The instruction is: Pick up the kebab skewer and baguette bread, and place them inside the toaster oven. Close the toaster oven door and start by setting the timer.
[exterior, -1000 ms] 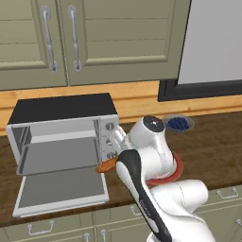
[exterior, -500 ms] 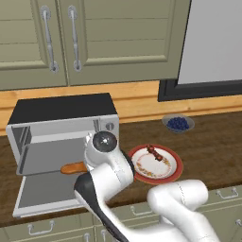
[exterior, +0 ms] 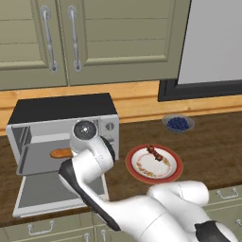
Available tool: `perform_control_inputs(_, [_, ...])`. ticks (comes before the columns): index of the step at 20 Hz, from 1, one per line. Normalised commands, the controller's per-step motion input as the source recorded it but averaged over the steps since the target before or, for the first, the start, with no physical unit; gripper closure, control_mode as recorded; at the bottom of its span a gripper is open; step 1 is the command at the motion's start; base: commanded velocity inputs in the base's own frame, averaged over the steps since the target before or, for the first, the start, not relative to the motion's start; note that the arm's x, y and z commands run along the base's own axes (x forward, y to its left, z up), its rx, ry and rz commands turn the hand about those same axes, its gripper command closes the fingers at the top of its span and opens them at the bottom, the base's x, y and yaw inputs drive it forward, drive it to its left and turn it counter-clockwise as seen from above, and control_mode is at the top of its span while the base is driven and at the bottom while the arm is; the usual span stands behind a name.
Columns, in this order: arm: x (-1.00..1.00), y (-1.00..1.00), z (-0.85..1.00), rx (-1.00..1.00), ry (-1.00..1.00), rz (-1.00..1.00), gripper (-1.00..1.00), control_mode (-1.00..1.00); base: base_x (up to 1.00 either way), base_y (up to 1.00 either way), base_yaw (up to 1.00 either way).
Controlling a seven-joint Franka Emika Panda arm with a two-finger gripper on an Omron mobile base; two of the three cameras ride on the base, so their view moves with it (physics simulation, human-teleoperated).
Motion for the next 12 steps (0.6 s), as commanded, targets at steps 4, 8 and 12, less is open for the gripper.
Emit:
perform_control_inputs(4, [0.48,0.31,0.0,0.0,-0.03,0.0,1.0,-1.0,0.0,0.0,0.0])
perform_control_inputs(8, [0.29,0.3,0.0,0.0,0.0,0.0,1.0,-1.0,0.0,0.0,0.0])
perform_control_inputs(12, [0.18,0.22,-0.05,0.0,0.0,0.0,1.0,-1.0,0.0,0.0,0.0])
